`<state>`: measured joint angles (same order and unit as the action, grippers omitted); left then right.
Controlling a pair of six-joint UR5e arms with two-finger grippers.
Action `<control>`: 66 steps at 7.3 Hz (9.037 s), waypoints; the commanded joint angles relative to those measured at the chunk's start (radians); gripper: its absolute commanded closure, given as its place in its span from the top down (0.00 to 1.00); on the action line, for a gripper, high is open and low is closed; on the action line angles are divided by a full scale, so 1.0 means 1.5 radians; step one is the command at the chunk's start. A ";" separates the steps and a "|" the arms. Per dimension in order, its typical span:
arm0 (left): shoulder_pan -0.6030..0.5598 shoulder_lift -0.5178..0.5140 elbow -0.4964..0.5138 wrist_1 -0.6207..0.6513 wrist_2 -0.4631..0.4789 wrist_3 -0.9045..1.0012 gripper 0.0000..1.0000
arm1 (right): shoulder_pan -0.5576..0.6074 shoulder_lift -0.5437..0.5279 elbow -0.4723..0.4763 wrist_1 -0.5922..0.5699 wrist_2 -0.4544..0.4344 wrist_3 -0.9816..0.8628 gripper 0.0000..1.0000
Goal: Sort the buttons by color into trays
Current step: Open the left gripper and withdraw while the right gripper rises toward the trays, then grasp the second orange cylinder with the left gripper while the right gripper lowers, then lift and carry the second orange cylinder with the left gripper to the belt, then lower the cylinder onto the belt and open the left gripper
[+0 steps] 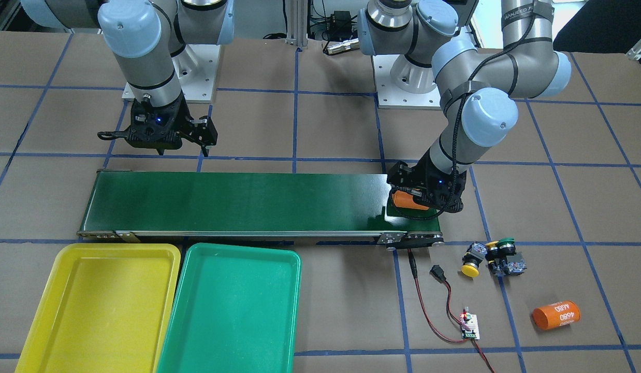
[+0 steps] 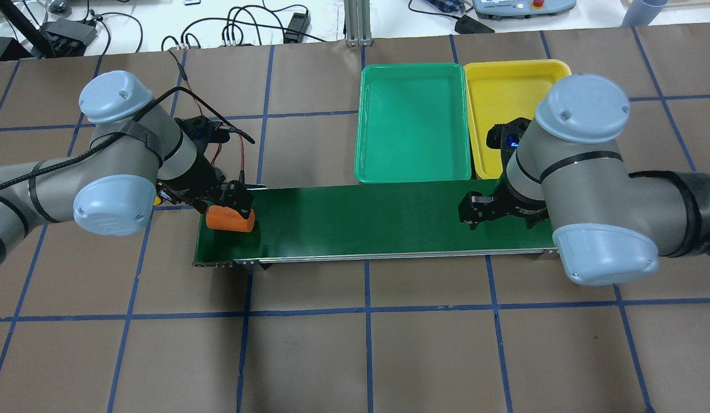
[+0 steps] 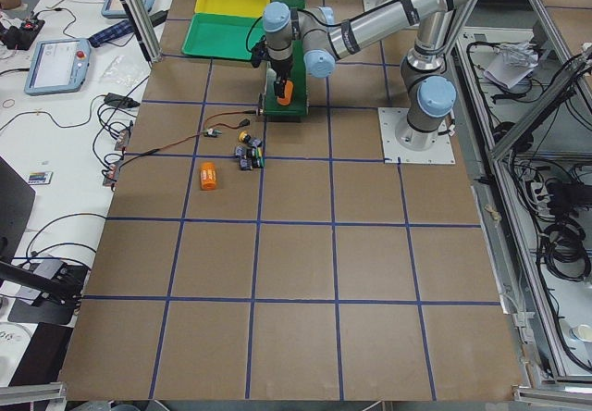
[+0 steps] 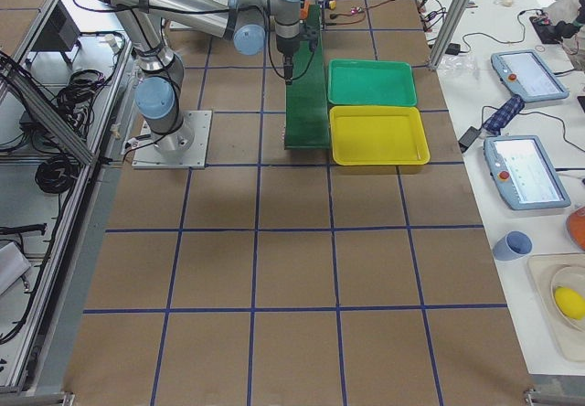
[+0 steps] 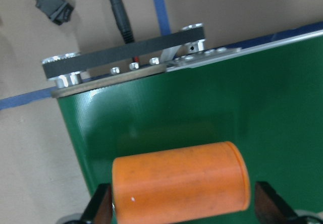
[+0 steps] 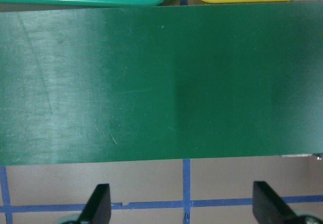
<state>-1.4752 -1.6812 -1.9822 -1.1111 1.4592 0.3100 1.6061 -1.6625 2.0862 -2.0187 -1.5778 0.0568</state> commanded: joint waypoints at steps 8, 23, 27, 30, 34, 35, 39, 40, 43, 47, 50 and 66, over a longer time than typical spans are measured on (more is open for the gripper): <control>0.211 -0.015 0.161 -0.081 0.029 0.083 1.00 | 0.000 0.067 -0.250 0.243 -0.008 -0.001 1.00; 0.235 -0.392 0.490 -0.018 0.053 -0.018 1.00 | 0.000 0.062 -0.172 0.174 -0.006 -0.001 1.00; 0.234 -0.420 0.490 -0.006 0.065 -0.014 1.00 | 0.000 0.061 -0.171 0.174 -0.006 -0.001 1.00; 0.234 -0.431 0.490 -0.003 0.064 -0.013 1.00 | 0.001 0.059 -0.143 0.148 -0.006 -0.001 1.00; 0.234 -0.442 0.491 -0.003 0.063 -0.013 1.00 | 0.001 0.038 -0.083 0.070 -0.002 -0.001 1.00; 0.234 -0.444 0.491 -0.003 0.063 -0.013 1.00 | 0.001 0.038 -0.083 0.070 -0.002 -0.001 1.00; 0.234 -0.453 0.493 -0.003 0.062 -0.014 0.89 | 0.001 0.038 -0.083 0.070 -0.004 -0.001 1.00; 0.233 -0.456 0.500 -0.003 0.062 -0.014 0.01 | 0.001 0.038 -0.083 0.070 -0.004 -0.001 1.00; 0.200 -0.394 0.501 -0.029 0.062 -0.016 0.00 | 0.001 0.038 -0.083 0.070 -0.002 -0.001 1.00; 0.092 -0.254 0.462 -0.193 0.066 -0.025 0.00 | 0.001 0.038 -0.081 0.069 -0.004 -0.001 1.00; 0.046 -0.172 0.283 -0.182 0.060 -0.026 0.00 | 0.001 0.038 -0.080 0.069 -0.004 -0.001 1.00; -0.008 -0.035 0.038 -0.021 0.022 -0.094 1.00 | 0.001 0.021 -0.048 0.056 -0.006 -0.002 1.00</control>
<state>-1.4794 -1.7559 -1.9366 -1.1411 1.4896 0.1924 1.6063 -1.6290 2.0127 -1.9325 -1.5874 0.0537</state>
